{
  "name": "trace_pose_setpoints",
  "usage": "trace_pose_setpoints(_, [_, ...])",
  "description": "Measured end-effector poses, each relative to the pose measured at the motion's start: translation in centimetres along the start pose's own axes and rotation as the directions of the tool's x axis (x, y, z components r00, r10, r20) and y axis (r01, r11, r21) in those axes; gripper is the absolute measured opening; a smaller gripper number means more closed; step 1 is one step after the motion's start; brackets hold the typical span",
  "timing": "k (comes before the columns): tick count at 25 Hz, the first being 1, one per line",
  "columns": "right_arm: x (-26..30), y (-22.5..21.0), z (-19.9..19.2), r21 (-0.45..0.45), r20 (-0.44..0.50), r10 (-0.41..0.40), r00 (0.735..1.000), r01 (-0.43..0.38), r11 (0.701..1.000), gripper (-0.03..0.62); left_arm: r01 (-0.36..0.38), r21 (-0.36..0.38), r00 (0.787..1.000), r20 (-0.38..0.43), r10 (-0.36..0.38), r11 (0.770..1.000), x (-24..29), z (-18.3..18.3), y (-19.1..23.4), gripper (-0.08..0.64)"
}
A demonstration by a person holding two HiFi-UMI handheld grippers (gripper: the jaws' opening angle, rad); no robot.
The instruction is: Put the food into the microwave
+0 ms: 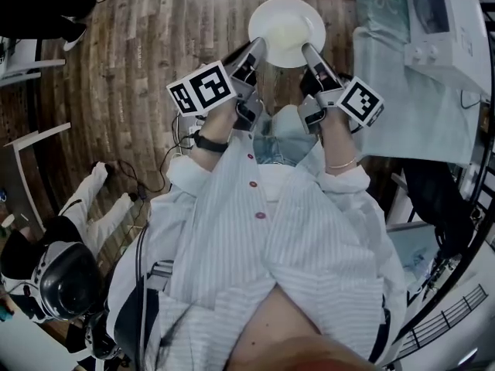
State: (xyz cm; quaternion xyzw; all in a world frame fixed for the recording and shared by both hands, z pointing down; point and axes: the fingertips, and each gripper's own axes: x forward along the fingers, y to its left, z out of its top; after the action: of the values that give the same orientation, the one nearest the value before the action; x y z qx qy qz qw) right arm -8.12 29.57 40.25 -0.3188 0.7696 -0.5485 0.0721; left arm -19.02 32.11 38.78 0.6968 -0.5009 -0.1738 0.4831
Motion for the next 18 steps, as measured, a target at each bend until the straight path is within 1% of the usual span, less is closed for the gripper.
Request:
trace_pose_setpoints(2, [1.3, 0.7, -0.2, -0.01, -0.004, 0.028, 1.0, -0.028, 1.0, 0.049, -0.001, 0.0, 1.0, 0.002, 0.001, 1.0, -0.1, 0.9, 0.7, 0.037])
trace_pose_setpoints(5, [2.9, 0.8, -0.5, -0.012, -0.021, 0.019, 1.0, -0.019, 1.0, 0.049, -0.008, -0.018, 1.0, 0.007, 0.009, 1.0, -0.2, 1.9, 1.9, 0.038])
trace_pose_setpoints(6, [3.3, 0.6, -0.5, -0.008, -0.028, 0.005, 1.0, -0.005, 1.0, 0.049, -0.012, -0.026, 1.0, 0.009, 0.013, 1.0, -0.1, 2.1, 2.3, 0.037])
trace_pose_setpoints(9, [4.0, -0.8, -0.8, 0.014, -0.06, -0.084, 0.995, 0.085, 0.996, 0.049, -0.031, -0.045, 0.999, 0.015, 0.031, 0.998, 0.1, 2.8, 3.3, 0.037])
trace_pose_setpoints(10, [4.5, -1.0, -0.8, 0.015, -0.068, -0.09, 0.994, 0.091, 0.996, 0.049, -0.036, -0.049, 0.999, 0.017, 0.036, 0.998, 0.2, 3.1, 3.7, 0.037])
trace_pose_setpoints(11, [5.2, -1.0, -0.6, 0.014, -0.072, -0.078, 0.994, 0.079, 0.997, 0.049, -0.039, -0.052, 0.999, 0.019, 0.04, 0.998, 0.5, 3.5, 4.1, 0.037])
trace_pose_setpoints(14, [7.9, -0.3, 0.4, -0.002, -0.078, 0.007, 0.997, -0.008, 1.0, 0.049, -0.049, -0.055, 0.998, 0.027, 0.051, 0.997, 1.6, 4.8, 5.0, 0.037])
trace_pose_setpoints(15, [8.6, -0.2, 0.8, -0.004, -0.083, 0.018, 0.996, -0.019, 1.0, 0.049, -0.053, -0.055, 0.998, 0.03, 0.055, 0.997, 2.1, 5.4, 5.2, 0.037])
trace_pose_setpoints(16, [9.3, -0.3, 1.1, -0.003, -0.088, 0.019, 0.996, -0.019, 1.0, 0.049, -0.058, -0.054, 0.998, 0.034, 0.06, 0.997, 2.5, 5.9, 5.4, 0.037])
trace_pose_setpoints(18, [10.5, -0.7, 1.9, 0.008, -0.098, -0.004, 0.995, 0.005, 1.0, 0.049, -0.065, -0.053, 0.997, 0.04, 0.068, 0.996, 3.4, 7.2, 5.8, 0.037])
